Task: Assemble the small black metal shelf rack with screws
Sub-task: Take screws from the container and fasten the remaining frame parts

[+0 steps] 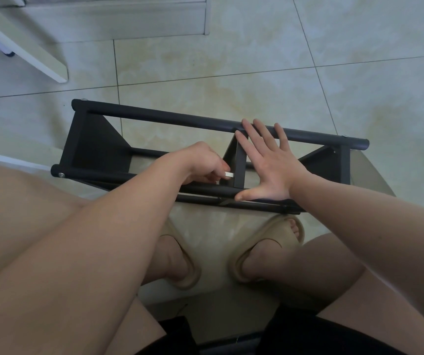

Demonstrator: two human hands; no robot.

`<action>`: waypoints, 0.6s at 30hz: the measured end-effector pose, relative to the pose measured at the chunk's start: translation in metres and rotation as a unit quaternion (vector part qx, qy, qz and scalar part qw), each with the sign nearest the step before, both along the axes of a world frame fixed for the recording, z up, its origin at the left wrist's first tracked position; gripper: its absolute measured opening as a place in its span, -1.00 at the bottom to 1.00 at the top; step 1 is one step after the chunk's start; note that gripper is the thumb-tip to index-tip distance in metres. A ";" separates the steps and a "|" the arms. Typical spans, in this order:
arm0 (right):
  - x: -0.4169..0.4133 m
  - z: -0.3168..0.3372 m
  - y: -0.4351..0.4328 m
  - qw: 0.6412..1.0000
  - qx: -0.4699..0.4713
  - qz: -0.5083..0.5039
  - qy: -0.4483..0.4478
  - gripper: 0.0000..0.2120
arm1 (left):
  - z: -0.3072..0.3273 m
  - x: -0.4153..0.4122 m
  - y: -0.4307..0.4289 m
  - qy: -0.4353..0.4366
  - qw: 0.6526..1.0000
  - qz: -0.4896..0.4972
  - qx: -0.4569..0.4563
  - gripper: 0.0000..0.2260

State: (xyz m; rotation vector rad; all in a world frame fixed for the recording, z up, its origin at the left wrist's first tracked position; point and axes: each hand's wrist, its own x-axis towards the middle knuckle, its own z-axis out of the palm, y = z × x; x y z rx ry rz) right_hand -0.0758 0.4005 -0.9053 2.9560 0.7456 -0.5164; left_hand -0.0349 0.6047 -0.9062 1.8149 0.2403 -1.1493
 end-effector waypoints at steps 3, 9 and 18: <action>0.000 0.000 0.000 1.000 0.002 -0.001 -0.002 0.28 | -0.003 -0.001 0.000 -0.017 1.000 -0.025 0.006 -0.83; 0.000 -0.001 0.000 1.000 0.002 0.000 -0.005 0.27 | -0.005 0.001 0.004 -0.029 0.997 -0.068 0.019 -0.70; 0.000 -0.003 -0.001 1.000 0.005 0.000 -0.009 0.28 | -0.003 0.001 0.004 -0.046 0.992 -0.114 0.041 -0.70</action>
